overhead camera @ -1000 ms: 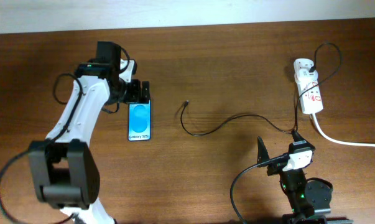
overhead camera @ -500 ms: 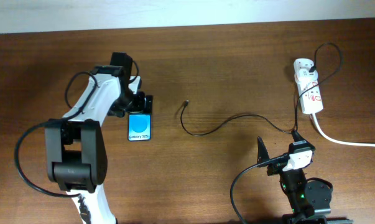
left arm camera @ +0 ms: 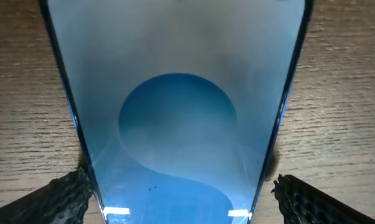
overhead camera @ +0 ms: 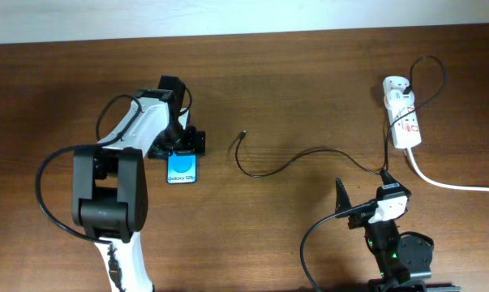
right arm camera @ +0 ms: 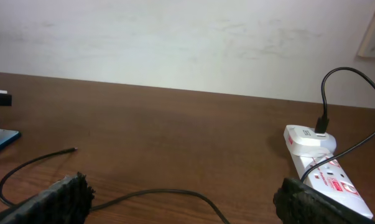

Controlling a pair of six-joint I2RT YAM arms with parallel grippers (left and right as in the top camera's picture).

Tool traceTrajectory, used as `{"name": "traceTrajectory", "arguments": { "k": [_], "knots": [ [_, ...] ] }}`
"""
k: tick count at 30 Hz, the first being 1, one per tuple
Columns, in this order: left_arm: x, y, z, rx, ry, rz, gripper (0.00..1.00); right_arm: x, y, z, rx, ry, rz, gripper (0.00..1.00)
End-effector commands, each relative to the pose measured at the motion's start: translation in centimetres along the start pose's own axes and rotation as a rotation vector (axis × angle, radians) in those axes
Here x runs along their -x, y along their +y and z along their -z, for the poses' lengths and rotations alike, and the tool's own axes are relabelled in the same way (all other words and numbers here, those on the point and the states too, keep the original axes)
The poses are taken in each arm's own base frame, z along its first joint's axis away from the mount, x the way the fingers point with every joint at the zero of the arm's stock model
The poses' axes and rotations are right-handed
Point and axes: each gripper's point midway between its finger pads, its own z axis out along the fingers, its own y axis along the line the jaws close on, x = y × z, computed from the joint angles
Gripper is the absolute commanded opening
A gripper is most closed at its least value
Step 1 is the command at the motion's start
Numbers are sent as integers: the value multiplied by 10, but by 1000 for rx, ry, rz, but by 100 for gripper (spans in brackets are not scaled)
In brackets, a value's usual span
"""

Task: Plug charger to phone and switch on socket
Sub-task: 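Move the left gripper over the phone and grasp its top edge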

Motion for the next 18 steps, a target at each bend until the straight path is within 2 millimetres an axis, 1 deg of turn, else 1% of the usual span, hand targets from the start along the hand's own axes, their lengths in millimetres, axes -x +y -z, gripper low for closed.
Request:
{"name": "traceTrajectory", "arguments": {
  "k": [1,10,12,14,16,18],
  "knots": [
    [0,3,-3,9,9,20,99,-2,0,0,0,3,-5,98],
    [6,5,-6,21,-10,19,100,-2,0,0,0,3,-5,98],
    [7,5,-10,22,-7,19,100,-2,0,0,0,3,-5,98],
    [5,5,-20,24,14,20,100,-2,0,0,0,3,-5,98],
    [2,6,-26,27,34,21,97,-2,0,0,0,3,-5,98],
    [1,6,-27,28,37,21,93,-2,0,0,0,3,-5,98]
  ]
}}
